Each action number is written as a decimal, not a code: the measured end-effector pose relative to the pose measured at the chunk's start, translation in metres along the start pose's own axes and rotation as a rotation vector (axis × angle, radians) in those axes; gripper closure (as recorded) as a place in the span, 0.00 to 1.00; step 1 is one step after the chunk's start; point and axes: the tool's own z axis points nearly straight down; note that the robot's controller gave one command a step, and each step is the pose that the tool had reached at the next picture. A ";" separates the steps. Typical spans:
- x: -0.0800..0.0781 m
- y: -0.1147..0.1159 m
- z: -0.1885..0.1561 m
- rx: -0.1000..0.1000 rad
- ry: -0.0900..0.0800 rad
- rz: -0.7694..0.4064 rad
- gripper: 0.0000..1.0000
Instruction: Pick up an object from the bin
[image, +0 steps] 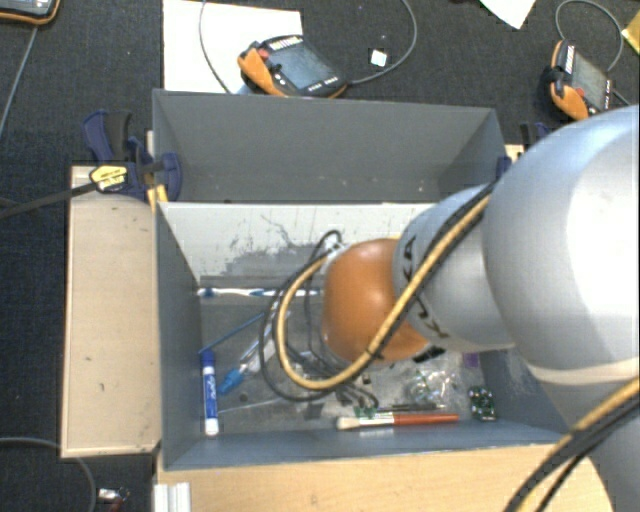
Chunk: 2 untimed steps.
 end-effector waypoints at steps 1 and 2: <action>0.002 0.000 -0.022 0.001 0.009 0.000 1.00; -0.001 0.000 -0.059 -0.001 0.000 -0.001 1.00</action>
Offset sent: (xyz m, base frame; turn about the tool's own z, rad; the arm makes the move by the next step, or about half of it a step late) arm -0.0018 -0.0006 0.0129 0.0001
